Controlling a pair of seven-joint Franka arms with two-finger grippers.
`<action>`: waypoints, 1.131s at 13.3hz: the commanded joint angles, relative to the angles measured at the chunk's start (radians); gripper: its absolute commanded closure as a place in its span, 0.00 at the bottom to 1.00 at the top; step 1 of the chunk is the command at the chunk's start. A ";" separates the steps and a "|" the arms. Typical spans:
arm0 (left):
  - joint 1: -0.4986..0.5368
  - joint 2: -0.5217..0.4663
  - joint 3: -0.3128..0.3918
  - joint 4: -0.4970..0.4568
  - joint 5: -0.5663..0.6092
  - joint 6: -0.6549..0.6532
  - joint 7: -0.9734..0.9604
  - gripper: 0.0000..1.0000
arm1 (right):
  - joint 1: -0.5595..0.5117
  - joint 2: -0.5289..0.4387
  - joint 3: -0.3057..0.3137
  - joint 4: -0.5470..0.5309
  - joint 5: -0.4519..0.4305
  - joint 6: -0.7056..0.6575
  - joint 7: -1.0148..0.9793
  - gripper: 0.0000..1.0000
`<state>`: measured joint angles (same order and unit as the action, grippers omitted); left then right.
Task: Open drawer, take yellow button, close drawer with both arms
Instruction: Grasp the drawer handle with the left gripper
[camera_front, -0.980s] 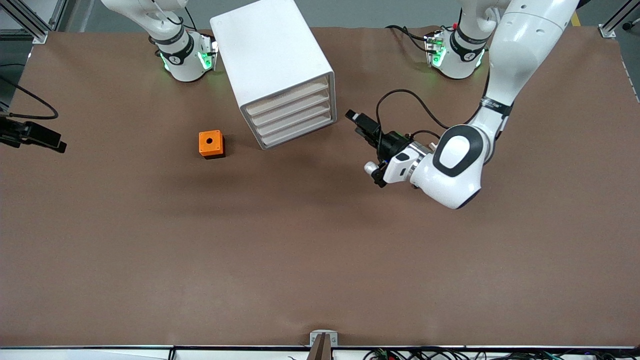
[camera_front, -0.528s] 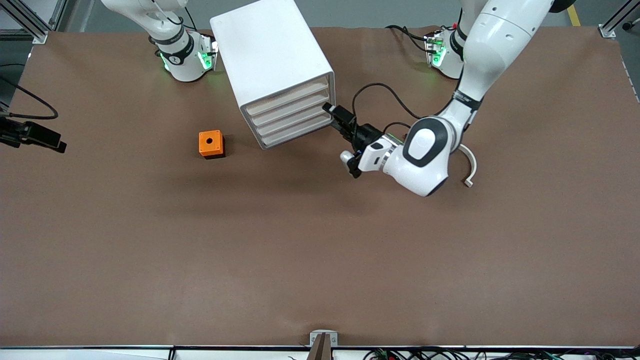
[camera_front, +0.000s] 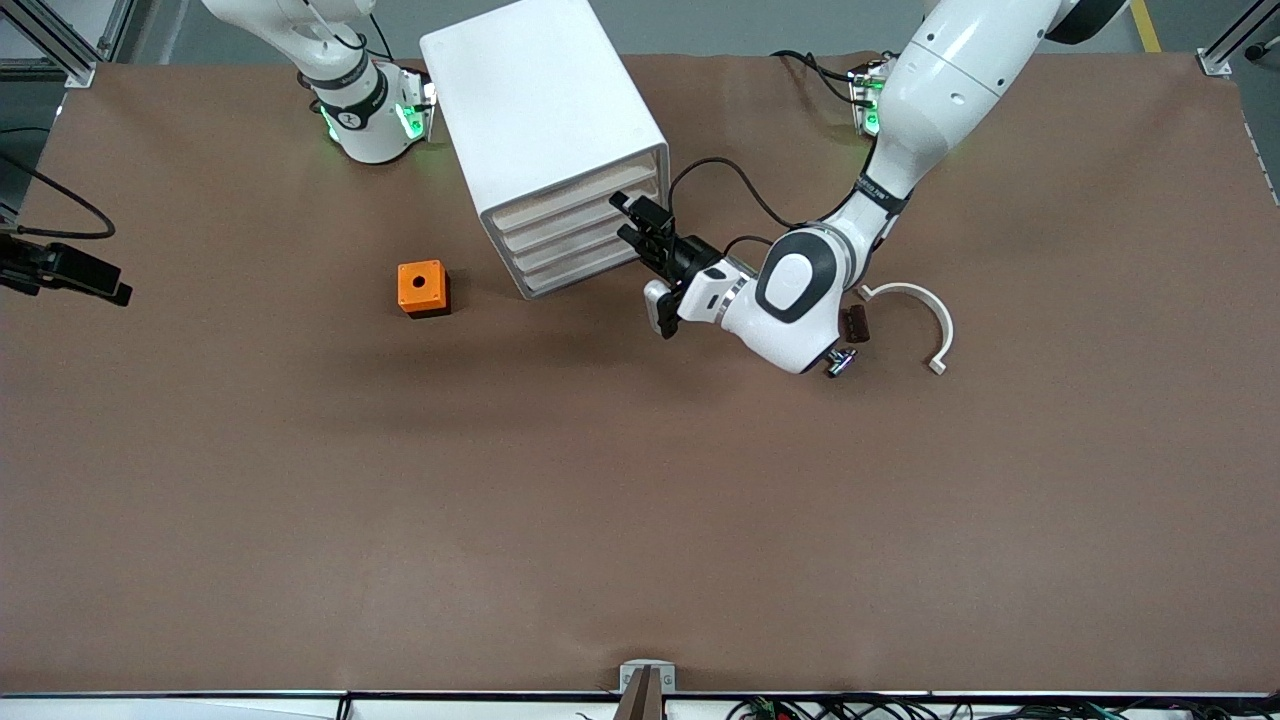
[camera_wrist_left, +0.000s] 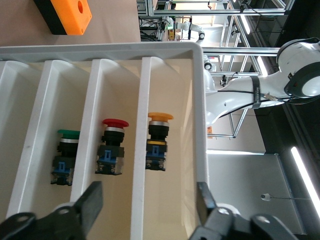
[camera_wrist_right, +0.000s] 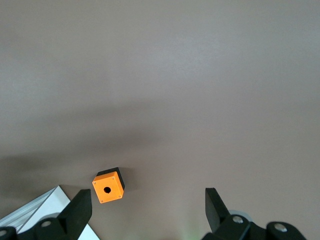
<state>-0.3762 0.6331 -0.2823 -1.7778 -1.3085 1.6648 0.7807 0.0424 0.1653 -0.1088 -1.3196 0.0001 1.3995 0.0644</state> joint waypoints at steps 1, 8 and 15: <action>-0.021 0.008 0.000 -0.002 -0.040 0.032 0.029 0.23 | -0.012 -0.004 0.012 0.008 -0.014 -0.005 -0.006 0.00; -0.076 0.037 -0.002 -0.018 -0.135 0.038 0.066 0.28 | -0.013 -0.004 0.012 0.008 -0.015 -0.005 -0.006 0.00; -0.142 0.033 -0.002 -0.017 -0.186 0.147 0.071 0.55 | -0.013 -0.004 0.009 0.010 -0.015 -0.005 -0.006 0.00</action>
<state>-0.5070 0.6788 -0.2830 -1.7847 -1.4685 1.7852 0.8275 0.0424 0.1653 -0.1092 -1.3196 0.0001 1.3995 0.0644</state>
